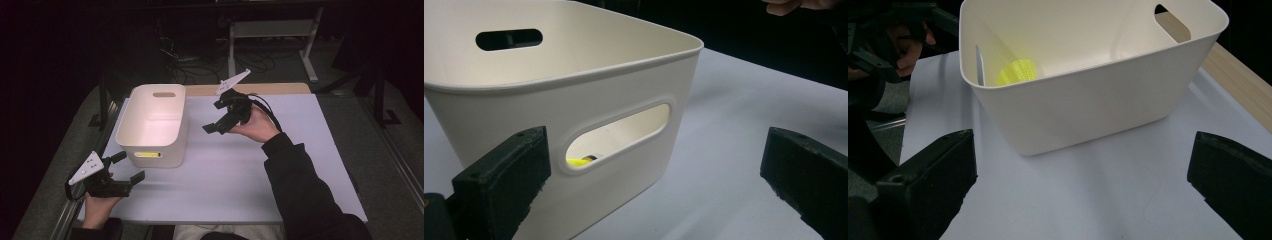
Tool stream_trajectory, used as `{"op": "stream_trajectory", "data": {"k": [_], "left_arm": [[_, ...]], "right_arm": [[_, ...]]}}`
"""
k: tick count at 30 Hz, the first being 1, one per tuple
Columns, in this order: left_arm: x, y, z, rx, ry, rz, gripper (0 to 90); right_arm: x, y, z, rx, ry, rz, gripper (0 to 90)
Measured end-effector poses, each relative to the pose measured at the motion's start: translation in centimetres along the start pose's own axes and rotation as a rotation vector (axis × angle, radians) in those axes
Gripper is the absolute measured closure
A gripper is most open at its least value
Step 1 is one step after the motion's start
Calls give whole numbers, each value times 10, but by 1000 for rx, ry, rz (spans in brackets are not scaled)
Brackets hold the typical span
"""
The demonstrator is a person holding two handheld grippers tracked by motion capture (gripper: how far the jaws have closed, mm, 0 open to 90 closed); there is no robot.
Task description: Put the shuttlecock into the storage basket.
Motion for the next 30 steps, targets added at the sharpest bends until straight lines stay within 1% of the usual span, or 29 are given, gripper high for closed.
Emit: {"op": "stream_trajectory", "data": {"k": [3, 4, 14, 23, 30], "left_arm": [[0, 0, 0, -1, -1, 0, 0], [0, 0, 0, -2, -2, -1, 0], [0, 0, 0, -3, -3, -1, 0], [0, 0, 0, -4, -4, -1, 0], [0, 0, 0, -4, -4, 0, 0]], "right_arm": [[1, 1, 3, 6, 8, 2, 0], [3, 0, 6, 8, 16, -1, 0], [15, 1, 16, 25, 26, -15, 0], [32, 6, 27, 44, 35, -50, 0], [45, 8, 32, 53, 35, -75, 0]]}}
Point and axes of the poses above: each handheld gripper's, and its own axes: z roughly backward along the jaws, x roughly out of its underside, y roughly to its right, the point moved 6 cm from there along -z, roughly forward along the jaws, and after that the axes turned 9 degrees about z, right-handed, at the moved point
